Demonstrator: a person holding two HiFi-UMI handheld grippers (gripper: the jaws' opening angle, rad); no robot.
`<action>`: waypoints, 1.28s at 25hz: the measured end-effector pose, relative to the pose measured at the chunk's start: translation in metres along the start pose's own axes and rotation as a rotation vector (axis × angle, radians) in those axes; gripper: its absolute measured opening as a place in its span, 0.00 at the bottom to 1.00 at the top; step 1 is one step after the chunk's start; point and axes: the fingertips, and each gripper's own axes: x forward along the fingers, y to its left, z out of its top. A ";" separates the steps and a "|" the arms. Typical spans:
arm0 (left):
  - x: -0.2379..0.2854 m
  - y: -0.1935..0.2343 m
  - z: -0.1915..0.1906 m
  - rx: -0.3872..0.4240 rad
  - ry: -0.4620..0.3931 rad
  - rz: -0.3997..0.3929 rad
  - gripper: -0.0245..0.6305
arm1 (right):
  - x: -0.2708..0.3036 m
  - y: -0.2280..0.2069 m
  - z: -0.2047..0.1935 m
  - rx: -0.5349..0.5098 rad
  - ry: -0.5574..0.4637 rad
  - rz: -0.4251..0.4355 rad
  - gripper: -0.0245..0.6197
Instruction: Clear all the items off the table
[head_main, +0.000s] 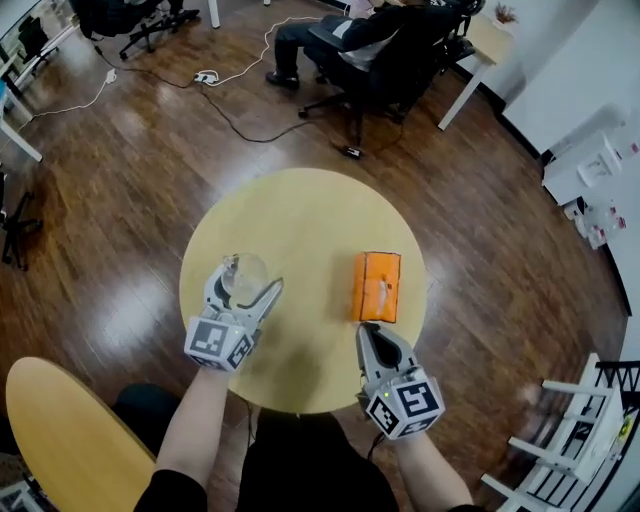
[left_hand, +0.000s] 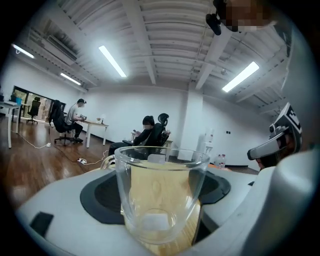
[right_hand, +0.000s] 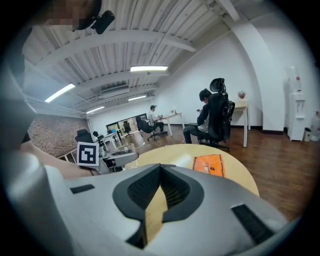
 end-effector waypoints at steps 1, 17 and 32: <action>0.002 0.001 -0.007 0.015 0.007 0.008 0.66 | 0.002 0.000 -0.004 0.004 0.004 0.002 0.05; 0.024 -0.005 -0.048 0.043 0.040 0.056 0.66 | 0.022 -0.003 -0.018 0.026 0.051 0.033 0.05; 0.006 -0.010 -0.066 0.056 0.105 0.067 0.71 | 0.032 0.004 -0.016 0.020 0.051 0.034 0.05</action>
